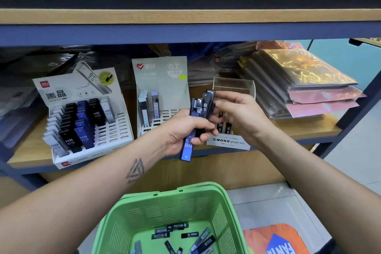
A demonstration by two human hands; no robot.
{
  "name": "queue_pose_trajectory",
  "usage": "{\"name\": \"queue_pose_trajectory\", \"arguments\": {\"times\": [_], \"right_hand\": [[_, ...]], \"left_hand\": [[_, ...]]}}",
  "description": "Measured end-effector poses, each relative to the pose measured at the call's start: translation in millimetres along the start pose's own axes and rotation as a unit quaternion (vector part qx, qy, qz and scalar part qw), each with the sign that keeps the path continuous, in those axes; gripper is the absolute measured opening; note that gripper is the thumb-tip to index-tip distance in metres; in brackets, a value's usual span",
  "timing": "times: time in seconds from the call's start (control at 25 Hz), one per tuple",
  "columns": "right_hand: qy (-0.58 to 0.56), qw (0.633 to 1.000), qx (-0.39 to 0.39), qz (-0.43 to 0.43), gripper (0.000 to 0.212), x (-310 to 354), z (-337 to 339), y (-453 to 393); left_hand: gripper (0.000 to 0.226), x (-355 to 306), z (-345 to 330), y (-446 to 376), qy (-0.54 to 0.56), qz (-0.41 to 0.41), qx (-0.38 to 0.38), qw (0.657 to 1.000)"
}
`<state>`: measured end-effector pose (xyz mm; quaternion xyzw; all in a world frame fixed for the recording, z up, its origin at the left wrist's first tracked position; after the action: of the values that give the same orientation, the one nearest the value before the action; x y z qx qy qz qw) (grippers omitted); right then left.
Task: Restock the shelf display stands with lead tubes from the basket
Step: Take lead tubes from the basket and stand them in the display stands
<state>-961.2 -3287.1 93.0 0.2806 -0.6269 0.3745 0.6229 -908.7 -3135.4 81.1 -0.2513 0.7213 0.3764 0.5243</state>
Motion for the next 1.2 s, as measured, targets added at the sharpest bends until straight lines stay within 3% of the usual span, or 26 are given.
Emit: {"name": "queue_pose_trajectory", "arguments": {"times": [0.2, 0.44, 0.96, 1.08, 1.2], "right_hand": [[-0.004, 1.000, 0.010, 0.005, 0.023, 4, -2, -3], [-0.006, 1.000, -0.011, 0.014, 0.022, 4, 9, -10], [-0.022, 1.000, -0.012, -0.008, 0.027, 9, 23, 0], [0.096, 0.990, -0.083, 0.056, 0.019, 15, 42, -5], [0.276, 0.945, -0.119, 0.129, 0.017, 11, 51, -6]], "left_hand": [[0.032, -4, 7, 3, 0.009, 0.005, -0.012, 1.000], [0.011, -5, 24, -4, 0.028, 0.008, -0.092, 0.995], [0.005, 0, 16, -9, 0.015, -0.001, -0.097, 0.995], [0.014, 2, 17, -12, 0.004, 0.003, -0.099, 0.995], [0.022, 2, 18, -12, 0.002, -0.002, -0.097, 0.995]]}}
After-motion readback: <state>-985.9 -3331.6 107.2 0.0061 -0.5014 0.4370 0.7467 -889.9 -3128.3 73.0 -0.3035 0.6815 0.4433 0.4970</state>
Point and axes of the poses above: each hand's wrist, its own y-axis away from the middle knuckle, its own z-axis out of the back of the hand, x = y × z, the point moved 3 cm from there along -y, towards the middle knuckle, and after that the axes turned 15 degrees about -x, right-handed, at the moved point
